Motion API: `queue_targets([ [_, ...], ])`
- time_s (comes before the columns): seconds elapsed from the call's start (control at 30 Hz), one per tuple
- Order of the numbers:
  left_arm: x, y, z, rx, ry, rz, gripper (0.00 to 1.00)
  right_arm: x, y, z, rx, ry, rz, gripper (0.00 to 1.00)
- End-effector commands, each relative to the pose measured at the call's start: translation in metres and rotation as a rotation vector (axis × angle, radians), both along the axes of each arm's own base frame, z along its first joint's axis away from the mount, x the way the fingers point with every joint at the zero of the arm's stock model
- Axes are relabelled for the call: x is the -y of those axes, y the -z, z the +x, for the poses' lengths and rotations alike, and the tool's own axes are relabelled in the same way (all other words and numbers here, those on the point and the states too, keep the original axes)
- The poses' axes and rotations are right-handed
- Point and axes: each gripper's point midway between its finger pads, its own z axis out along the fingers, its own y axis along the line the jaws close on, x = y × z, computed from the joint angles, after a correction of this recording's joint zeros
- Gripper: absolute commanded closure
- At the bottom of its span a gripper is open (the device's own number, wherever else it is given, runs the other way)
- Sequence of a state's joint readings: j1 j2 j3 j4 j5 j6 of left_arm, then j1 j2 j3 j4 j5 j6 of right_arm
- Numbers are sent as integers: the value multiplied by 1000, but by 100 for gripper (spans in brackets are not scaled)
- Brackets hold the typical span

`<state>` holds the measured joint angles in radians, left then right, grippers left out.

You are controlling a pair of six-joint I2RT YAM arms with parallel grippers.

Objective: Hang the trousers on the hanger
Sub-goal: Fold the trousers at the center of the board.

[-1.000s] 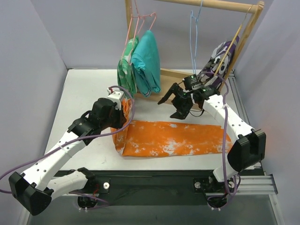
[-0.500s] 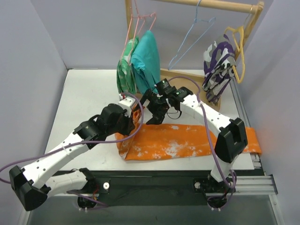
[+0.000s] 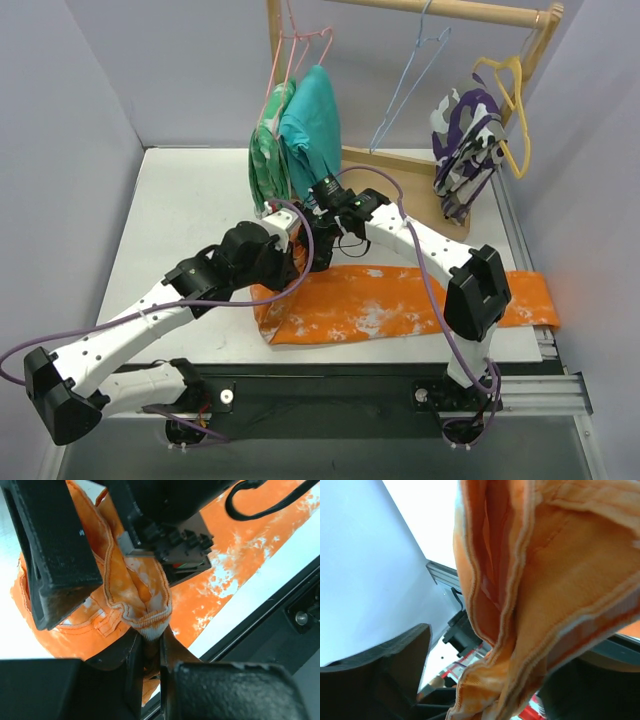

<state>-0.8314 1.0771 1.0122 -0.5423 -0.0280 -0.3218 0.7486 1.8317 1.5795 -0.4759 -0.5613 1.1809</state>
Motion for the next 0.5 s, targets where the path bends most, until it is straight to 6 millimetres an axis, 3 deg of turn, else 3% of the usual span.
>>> queue_targets([
  [0.0, 34, -45, 4, 85, 84, -181, 89, -2, -20, -9, 37, -74, 37, 35],
  [0.03, 35, -47, 4, 85, 86, -186, 81, 0, -19, -9, 52, -88, 30, 59],
  [0.1, 33, -46, 3, 72, 78, -190, 47, 7, -20, -13, 73, -99, 9, 88],
  [0.13, 31, -46, 4, 67, 60, -186, 39, 11, -20, -14, 84, -100, -4, 100],
  [0.23, 5, -45, 17, 65, -52, -170, 23, 24, -33, -16, 173, -118, -22, 100],
  [0.47, -70, -71, 33, 112, -264, -268, 6, 52, -84, -34, 306, -189, 3, 100],
])
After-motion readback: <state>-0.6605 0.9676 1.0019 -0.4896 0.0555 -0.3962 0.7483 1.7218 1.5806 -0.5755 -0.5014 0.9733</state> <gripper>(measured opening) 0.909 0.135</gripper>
